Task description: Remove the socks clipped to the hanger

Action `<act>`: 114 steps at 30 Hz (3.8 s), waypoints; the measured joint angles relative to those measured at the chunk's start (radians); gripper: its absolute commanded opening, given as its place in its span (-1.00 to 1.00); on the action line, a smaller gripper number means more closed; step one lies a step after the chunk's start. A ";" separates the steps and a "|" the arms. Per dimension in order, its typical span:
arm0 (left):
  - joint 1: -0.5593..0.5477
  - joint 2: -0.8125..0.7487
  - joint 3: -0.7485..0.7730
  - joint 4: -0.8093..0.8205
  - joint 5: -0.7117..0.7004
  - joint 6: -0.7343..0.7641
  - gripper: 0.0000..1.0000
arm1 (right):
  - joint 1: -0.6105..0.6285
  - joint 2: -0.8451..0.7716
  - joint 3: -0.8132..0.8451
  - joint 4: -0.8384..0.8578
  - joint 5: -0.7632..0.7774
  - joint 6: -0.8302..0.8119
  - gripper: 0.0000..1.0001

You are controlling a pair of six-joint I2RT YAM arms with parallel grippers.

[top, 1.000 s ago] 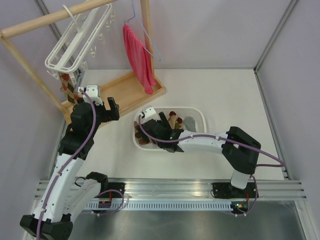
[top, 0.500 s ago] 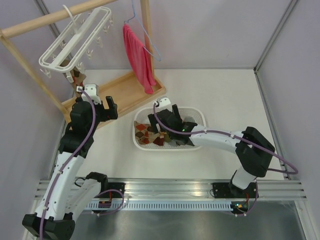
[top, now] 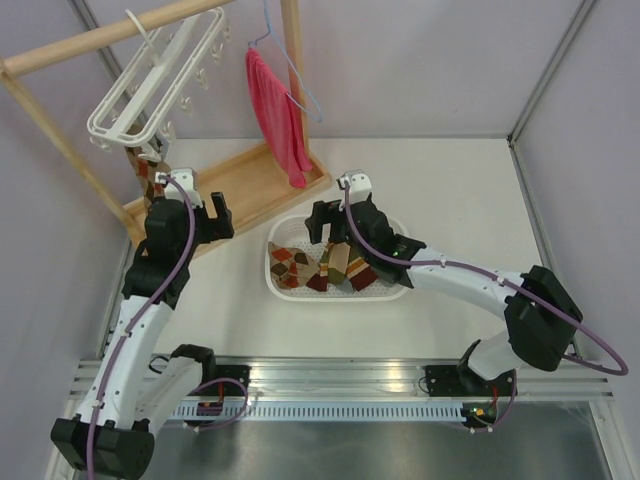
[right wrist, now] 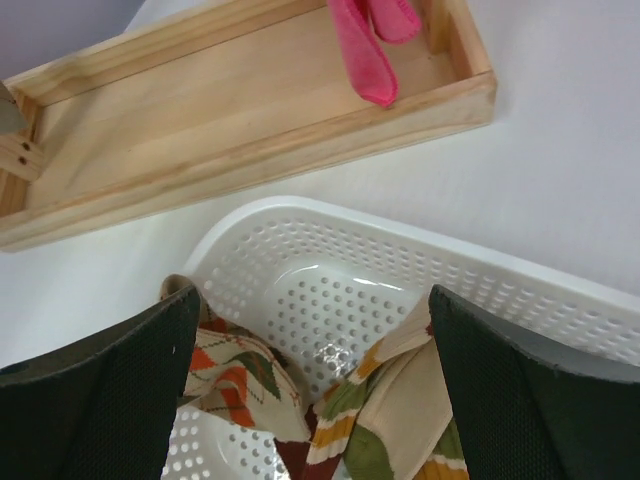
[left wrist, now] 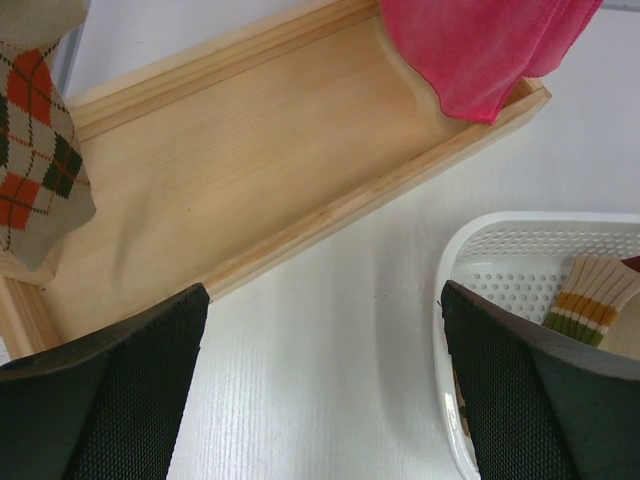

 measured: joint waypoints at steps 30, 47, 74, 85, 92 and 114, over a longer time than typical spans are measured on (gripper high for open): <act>0.433 0.189 -0.009 0.260 0.054 -0.084 1.00 | -0.143 -0.123 -0.249 0.303 -0.325 0.104 0.96; 0.433 0.370 -0.009 0.499 0.007 -0.077 0.34 | -0.191 0.051 -0.247 0.395 -0.457 0.145 0.96; 0.433 0.421 -0.079 0.754 0.009 -0.051 -0.95 | -0.203 0.100 -0.238 0.431 -0.478 0.148 0.96; 0.433 0.202 -0.101 0.681 -0.106 -0.072 0.59 | -0.203 0.107 -0.238 0.462 -0.489 0.171 0.96; 0.433 0.314 -0.097 0.689 -0.118 -0.070 0.59 | -0.203 0.117 -0.238 0.475 -0.503 0.175 0.96; 0.433 0.477 -0.097 0.978 -0.052 -0.048 -0.95 | -0.203 0.177 -0.211 0.482 -0.502 0.172 0.96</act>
